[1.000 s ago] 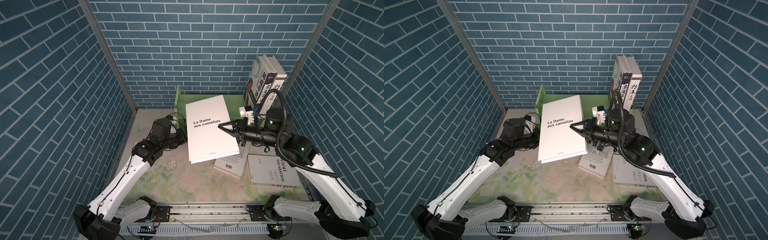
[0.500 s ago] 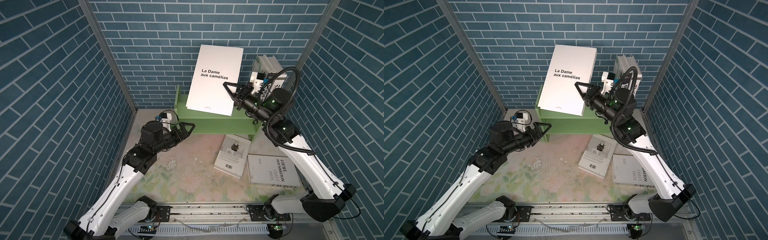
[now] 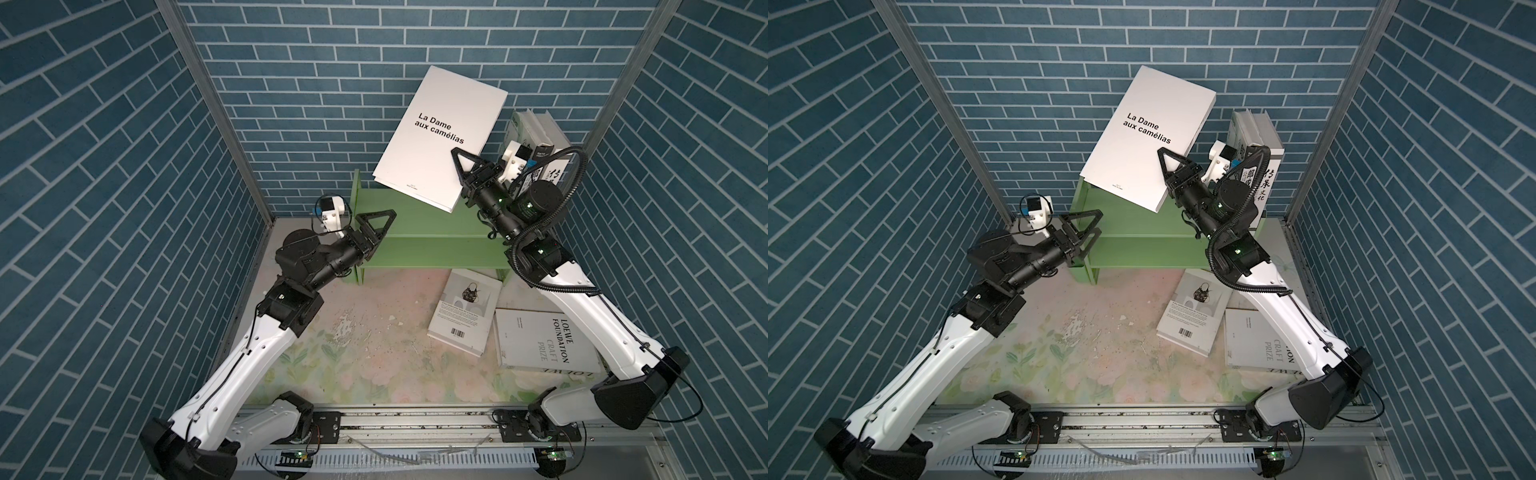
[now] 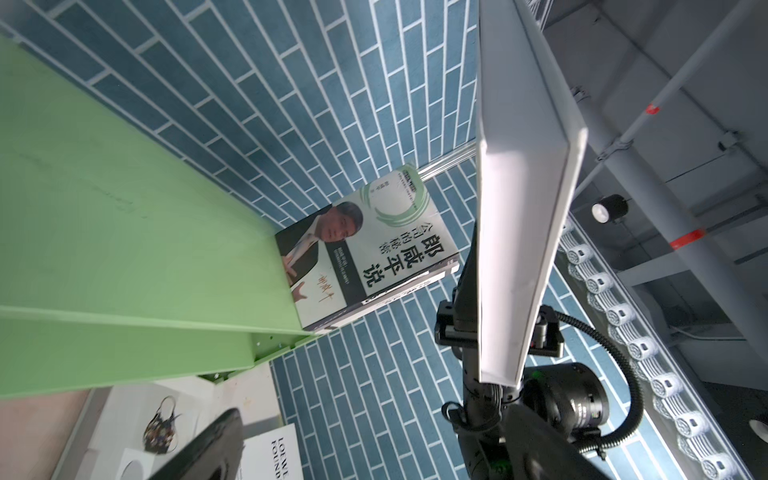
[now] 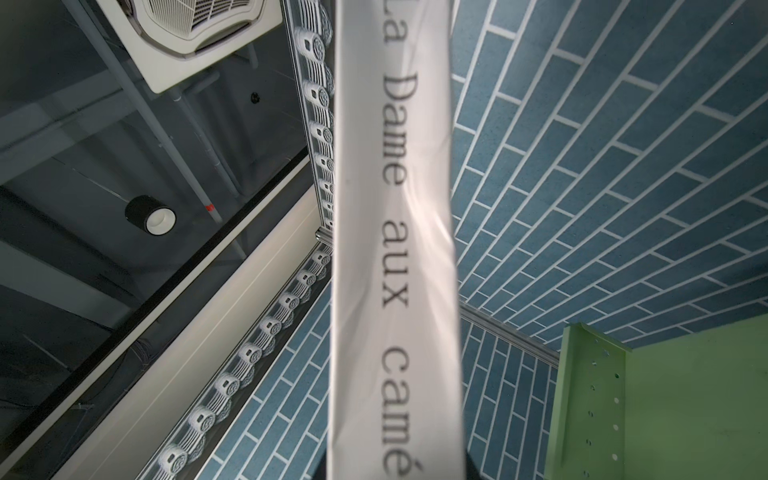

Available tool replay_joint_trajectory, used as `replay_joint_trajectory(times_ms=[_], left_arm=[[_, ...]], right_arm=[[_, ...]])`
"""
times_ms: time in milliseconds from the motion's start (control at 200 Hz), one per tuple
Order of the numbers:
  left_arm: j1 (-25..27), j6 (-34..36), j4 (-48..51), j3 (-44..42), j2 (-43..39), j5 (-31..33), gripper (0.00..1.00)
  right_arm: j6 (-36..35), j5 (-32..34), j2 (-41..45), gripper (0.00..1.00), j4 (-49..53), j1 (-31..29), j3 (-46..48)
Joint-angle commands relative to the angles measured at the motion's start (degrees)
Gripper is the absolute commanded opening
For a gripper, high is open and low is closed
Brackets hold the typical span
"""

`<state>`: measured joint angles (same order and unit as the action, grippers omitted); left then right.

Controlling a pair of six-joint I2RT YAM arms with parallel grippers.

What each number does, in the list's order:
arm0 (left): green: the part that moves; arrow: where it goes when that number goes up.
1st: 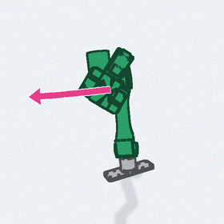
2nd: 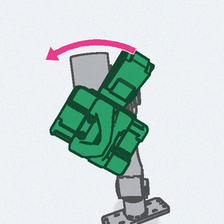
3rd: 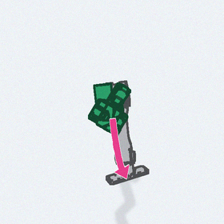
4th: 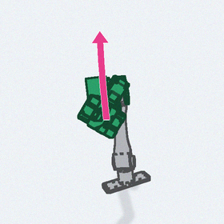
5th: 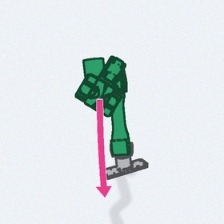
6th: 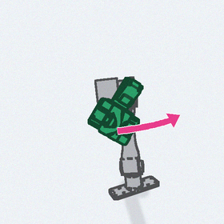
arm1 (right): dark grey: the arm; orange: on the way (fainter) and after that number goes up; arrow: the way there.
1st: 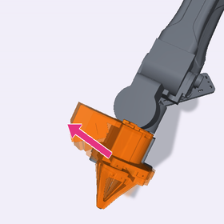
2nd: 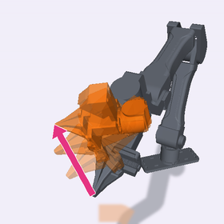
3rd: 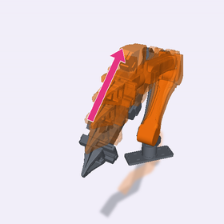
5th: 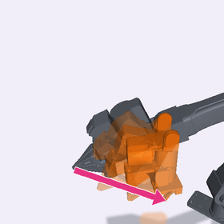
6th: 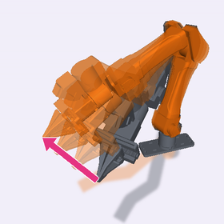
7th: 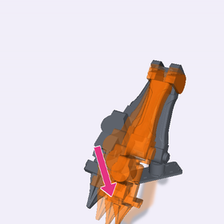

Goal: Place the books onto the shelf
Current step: 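Carry the upright book toward the shelf with the right gripper while the left draws back, then grasp the book's edge with the left gripper while the right tilts it down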

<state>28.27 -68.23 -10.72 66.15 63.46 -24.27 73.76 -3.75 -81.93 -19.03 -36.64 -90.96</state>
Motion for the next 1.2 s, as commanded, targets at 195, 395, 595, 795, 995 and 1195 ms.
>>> replay_joint_trajectory(times_ms=[195,395,595,795,995,1195], left_arm=[[3.6,-0.8,-11.8,9.1,7.3,2.5,0.99],[4.8,-1.0,-14.9,11.0,10.3,4.0,1.0],[6.4,-1.1,-14.7,12.3,12.5,7.9,0.93],[8.7,1.2,-11.4,16.8,15.5,10.6,0.78],[10.6,3.6,-9.3,18.0,16.0,14.1,0.62],[10.9,3.9,-7.1,17.4,15.1,17.3,0.44]], right_arm=[[4.4,1.1,-1.4,0.2,-6.4,-0.7,-0.6],[6.1,0.6,-2.0,0.2,-6.5,-0.8,-0.5],[7.8,-0.8,-2.7,0.2,-6.9,-1.0,-0.7],[9.9,-0.9,-3.2,0.19,-7.6,-1.2,-0.1],[10.3,-0.9,-2.7,0.19,-7.6,-1.1,1.2],[11.0,-0.9,-1.9,0.25,-8.0,-1.2,2.9]])
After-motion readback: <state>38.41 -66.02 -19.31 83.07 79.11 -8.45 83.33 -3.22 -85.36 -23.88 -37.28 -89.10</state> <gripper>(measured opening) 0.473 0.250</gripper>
